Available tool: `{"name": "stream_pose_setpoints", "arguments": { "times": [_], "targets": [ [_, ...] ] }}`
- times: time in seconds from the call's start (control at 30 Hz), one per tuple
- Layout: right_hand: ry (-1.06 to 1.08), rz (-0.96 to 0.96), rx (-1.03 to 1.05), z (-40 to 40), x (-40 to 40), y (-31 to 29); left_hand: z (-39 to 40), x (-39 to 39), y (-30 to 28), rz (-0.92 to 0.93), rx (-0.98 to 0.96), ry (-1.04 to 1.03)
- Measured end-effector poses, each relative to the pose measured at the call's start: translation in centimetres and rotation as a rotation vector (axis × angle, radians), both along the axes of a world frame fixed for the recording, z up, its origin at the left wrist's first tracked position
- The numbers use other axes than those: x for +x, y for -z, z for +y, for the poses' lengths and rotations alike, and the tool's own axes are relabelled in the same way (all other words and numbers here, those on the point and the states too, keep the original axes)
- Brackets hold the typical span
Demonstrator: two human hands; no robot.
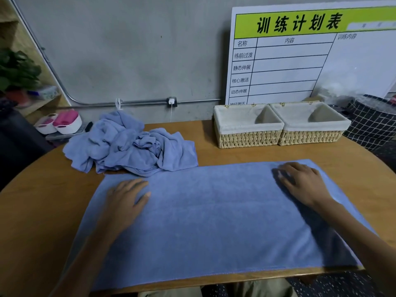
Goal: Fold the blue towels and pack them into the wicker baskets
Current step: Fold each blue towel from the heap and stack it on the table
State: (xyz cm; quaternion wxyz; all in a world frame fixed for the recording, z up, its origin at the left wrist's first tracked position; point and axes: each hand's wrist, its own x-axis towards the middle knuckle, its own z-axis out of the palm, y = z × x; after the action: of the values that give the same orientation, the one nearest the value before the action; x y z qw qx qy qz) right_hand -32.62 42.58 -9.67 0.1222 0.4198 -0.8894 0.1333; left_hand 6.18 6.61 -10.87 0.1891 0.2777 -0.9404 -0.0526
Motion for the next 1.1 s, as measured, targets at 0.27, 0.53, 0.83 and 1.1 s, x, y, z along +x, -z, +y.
{"name": "stream_pose_setpoints", "arguments": {
  "times": [0.27,0.53,0.83,1.1],
  "targets": [
    [-0.121,-0.103,0.041,-8.6,-0.3,-1.0,-0.6,-6.3,-0.4,0.008,0.008,-0.006],
    [-0.245,-0.198,-0.181,-8.1,-1.0,0.5,-2.3,-6.9,-0.4,0.100,0.071,-0.003],
    [-0.322,-0.247,-0.215,-7.0,-0.8,0.7,-1.8,-5.0,-0.3,0.151,0.067,0.020],
    [-0.388,-0.195,-0.068,-7.8,-1.2,-0.3,-1.8,-5.4,-2.2,0.004,0.076,0.106]
  ]
}}
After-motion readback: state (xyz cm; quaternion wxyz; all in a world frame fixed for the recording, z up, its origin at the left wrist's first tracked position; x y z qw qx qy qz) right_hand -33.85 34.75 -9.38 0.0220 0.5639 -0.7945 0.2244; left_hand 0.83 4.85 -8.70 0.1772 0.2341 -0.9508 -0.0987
